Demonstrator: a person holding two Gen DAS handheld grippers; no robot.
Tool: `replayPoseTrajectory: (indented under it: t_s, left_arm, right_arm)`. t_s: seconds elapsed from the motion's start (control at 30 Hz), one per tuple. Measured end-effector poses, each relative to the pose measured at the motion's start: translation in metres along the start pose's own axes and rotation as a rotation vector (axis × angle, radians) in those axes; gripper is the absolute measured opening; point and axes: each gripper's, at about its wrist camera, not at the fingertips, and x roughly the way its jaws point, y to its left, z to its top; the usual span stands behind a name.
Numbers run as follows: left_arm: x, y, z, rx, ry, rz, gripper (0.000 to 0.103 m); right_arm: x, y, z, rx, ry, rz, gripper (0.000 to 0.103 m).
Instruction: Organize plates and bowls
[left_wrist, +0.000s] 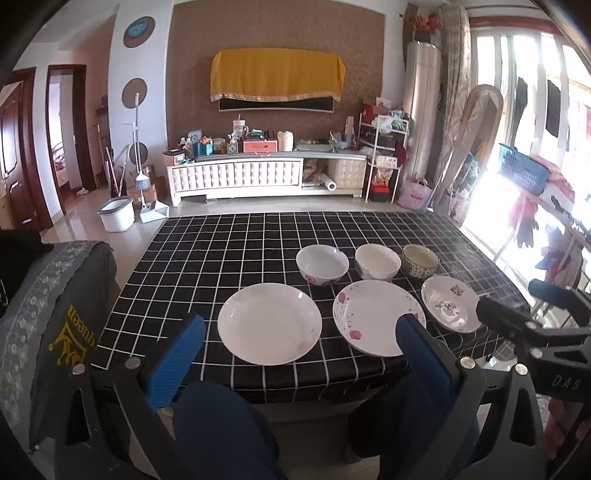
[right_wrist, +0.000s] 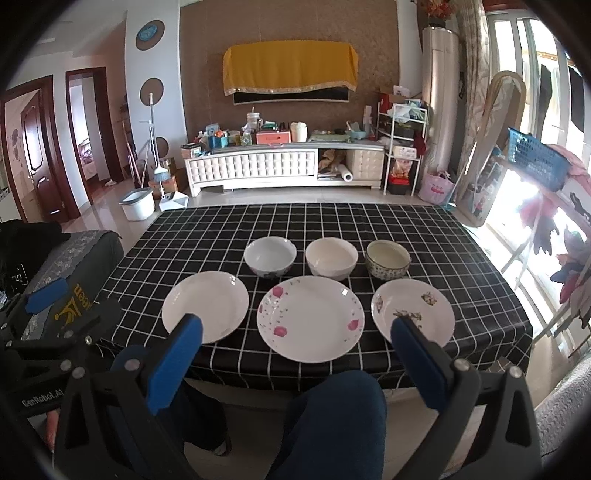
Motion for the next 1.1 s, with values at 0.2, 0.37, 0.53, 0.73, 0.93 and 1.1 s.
replayPoseTrajectory:
  t_s: [0.2,0.37,0.53,0.73,0.93,1.1]
  left_arm:
    - [0.009,0.012,0.011,-0.024,0.003,0.008,0.102]
    - [0.026,0.029,0.021,-0.047,0.042,0.013,0.102]
    - [0.05,0.048,0.03,-0.086,0.093,0.022,0.103]
    - [0.085,0.074,0.033,-0.141,0.154,0.078,0.103]
    - [0.125,0.098,0.032,-0.202,0.22,0.095,0.103]
    - [0.16,0.113,0.034,-0.229,0.263,0.102,0.103]
  right_arm:
    - [0.01,0.003,0.011,-0.001,-0.01,0.015,0.103]
    - [0.023,0.011,0.024,-0.032,-0.042,0.041,0.103]
    - [0.048,0.025,0.041,-0.067,-0.019,0.085,0.103]
    - [0.093,0.05,0.05,-0.144,0.086,0.113,0.103]
    - [0.143,0.06,0.051,-0.141,0.194,0.163,0.103]
    - [0.179,0.066,0.056,-0.147,0.24,0.178,0.103]
